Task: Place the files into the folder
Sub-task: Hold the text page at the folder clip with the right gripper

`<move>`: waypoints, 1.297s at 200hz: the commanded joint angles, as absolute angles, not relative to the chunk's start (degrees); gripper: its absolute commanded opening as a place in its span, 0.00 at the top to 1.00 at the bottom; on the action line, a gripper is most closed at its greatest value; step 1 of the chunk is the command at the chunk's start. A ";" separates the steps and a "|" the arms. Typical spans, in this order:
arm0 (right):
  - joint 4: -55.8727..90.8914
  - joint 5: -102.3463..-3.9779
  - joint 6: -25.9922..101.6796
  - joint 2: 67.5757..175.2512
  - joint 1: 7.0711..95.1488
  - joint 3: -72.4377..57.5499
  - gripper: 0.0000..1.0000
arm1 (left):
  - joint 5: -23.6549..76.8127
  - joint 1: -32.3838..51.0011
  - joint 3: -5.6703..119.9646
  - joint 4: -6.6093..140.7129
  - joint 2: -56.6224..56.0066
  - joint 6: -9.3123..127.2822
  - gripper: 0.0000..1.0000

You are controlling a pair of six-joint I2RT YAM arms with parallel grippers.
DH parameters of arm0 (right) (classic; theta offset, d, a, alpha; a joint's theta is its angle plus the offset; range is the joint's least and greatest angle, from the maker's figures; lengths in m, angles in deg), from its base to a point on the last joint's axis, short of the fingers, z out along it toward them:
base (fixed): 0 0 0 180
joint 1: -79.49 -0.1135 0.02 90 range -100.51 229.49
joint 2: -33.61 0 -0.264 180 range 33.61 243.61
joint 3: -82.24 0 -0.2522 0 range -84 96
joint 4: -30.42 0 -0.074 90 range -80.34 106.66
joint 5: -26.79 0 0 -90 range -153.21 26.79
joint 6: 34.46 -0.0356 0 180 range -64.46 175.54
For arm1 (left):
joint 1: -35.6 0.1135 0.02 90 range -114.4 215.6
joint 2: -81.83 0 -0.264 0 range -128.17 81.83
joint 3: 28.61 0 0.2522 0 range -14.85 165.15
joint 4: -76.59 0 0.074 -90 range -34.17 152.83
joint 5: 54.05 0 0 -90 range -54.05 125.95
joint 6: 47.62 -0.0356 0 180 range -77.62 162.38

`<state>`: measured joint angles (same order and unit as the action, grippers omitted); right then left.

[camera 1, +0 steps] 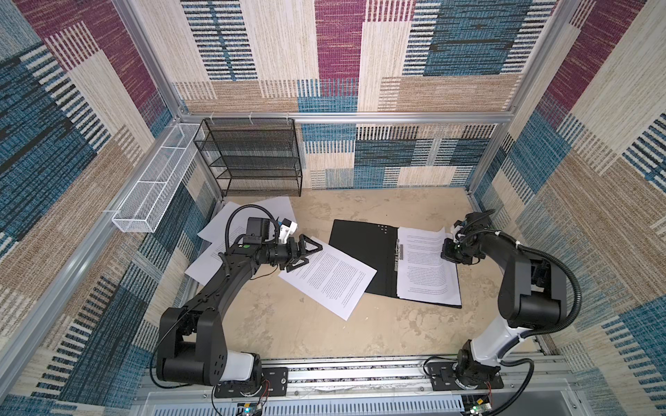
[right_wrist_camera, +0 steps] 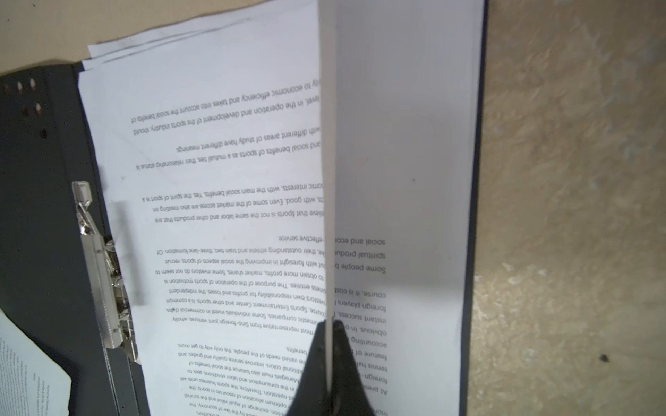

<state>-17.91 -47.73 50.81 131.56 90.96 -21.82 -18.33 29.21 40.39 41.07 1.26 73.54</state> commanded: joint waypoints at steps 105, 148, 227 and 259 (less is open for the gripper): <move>-16.62 -46.27 49.04 131.22 90.58 -22.67 0.93 | -19.27 29.89 39.81 43.14 1.01 74.69 0.01; -17.78 -46.82 49.19 130.56 90.61 -22.06 0.81 | -19.54 30.06 39.73 43.23 0.71 74.81 0.01; -19.46 -47.63 48.22 128.54 90.55 -22.43 0.00 | -19.71 30.59 39.44 43.56 0.48 75.26 0.01; -19.13 -49.00 46.30 127.64 90.56 -23.56 0.00 | -19.84 30.72 39.38 43.90 0.26 75.47 0.01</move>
<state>-19.24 -47.36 48.10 128.57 90.59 -22.94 -18.46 30.56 39.56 42.56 0.45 75.20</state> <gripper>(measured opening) 0.996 0.989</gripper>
